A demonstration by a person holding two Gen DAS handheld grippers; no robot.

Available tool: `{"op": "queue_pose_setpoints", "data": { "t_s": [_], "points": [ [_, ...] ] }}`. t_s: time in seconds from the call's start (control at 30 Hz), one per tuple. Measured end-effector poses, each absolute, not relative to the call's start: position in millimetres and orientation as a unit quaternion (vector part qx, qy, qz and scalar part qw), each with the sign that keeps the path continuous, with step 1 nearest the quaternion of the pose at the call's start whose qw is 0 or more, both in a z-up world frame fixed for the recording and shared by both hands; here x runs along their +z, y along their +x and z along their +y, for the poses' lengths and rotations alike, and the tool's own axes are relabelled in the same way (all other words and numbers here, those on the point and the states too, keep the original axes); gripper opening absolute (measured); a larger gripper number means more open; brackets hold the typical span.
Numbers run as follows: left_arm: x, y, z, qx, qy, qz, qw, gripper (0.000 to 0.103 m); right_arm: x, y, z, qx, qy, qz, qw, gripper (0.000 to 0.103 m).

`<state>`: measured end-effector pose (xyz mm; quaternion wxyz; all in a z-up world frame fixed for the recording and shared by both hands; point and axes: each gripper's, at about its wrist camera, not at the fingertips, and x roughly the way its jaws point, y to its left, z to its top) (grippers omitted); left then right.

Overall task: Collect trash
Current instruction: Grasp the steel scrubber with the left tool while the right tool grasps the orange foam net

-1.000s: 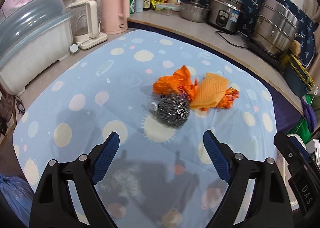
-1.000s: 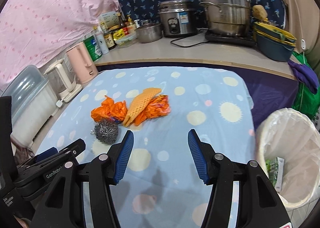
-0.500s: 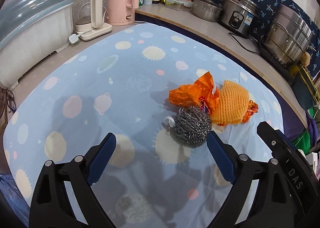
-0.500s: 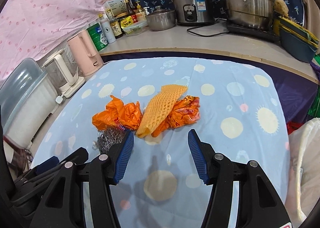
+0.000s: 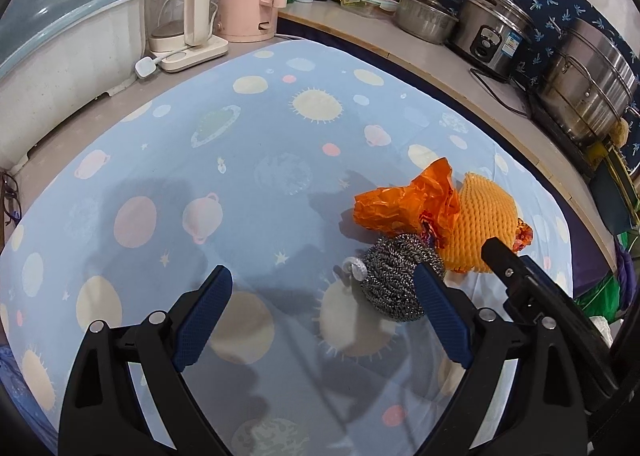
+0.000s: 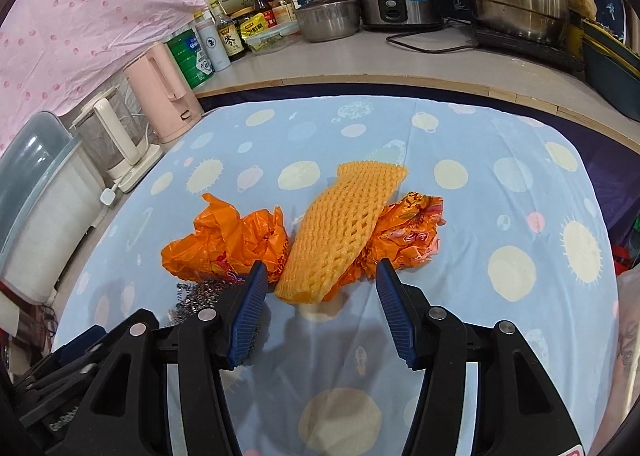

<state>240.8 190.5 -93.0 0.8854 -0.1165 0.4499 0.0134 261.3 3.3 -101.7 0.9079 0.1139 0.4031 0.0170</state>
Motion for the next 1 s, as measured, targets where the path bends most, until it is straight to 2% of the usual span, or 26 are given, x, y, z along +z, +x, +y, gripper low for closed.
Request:
{"op": "queue_pose_setpoints", "data": {
  "t_s": [0.03, 0.07, 0.1, 0.17, 0.23, 0.73, 0.83, 0.93, 1.0],
  "points": [
    [-93.7, 241.5, 190.1, 0.013, -0.116, 0.451, 0.885, 0.088, -104.0, 262.6, 3.3, 0.018, 0.114, 0.405, 0.907, 0.047],
    [-94.5, 242.0, 189.3, 0.012, -0.115, 0.452, 0.885, 0.088, -105.8, 263.2, 3.3, 0.019, 0.114, 0.408, 0.906, 0.04],
    [-95.2, 242.6, 188.6, 0.011, -0.115, 0.452, 0.884, 0.088, -107.5, 264.1, 3.6, 0.021, 0.113, 0.411, 0.904, 0.029],
    [-96.4, 243.4, 186.1, 0.009, -0.114, 0.454, 0.884, 0.088, -109.5, 263.4, 3.6, 0.023, 0.111, 0.414, 0.903, 0.016],
    [-97.6, 243.8, 183.0, 0.006, -0.113, 0.455, 0.883, 0.088, -109.3, 260.2, 2.7, 0.023, 0.111, 0.411, 0.905, 0.013],
    [-114.4, 259.1, 151.5, -0.012, -0.099, 0.465, 0.88, 0.087, -90.2, 226.4, -30.5, 0.006, 0.135, 0.382, 0.914, 0.011],
    [-116.8, 261.0, 147.3, -0.016, -0.096, 0.466, 0.879, 0.081, -88.9, 224.0, -33.4, 0.007, 0.137, 0.381, 0.914, 0.011],
    [-116.6, 262.4, 142.9, -0.031, -0.094, 0.47, 0.877, 0.068, -87.9, 222.1, -34.1, 0.008, 0.138, 0.379, 0.915, 0.011],
    [-114.4, 261.0, 138.7, -0.032, -0.088, 0.469, 0.878, 0.063, -86.7, 219.5, -35.5, 0.009, 0.14, 0.377, 0.915, 0.011]
  ]
}}
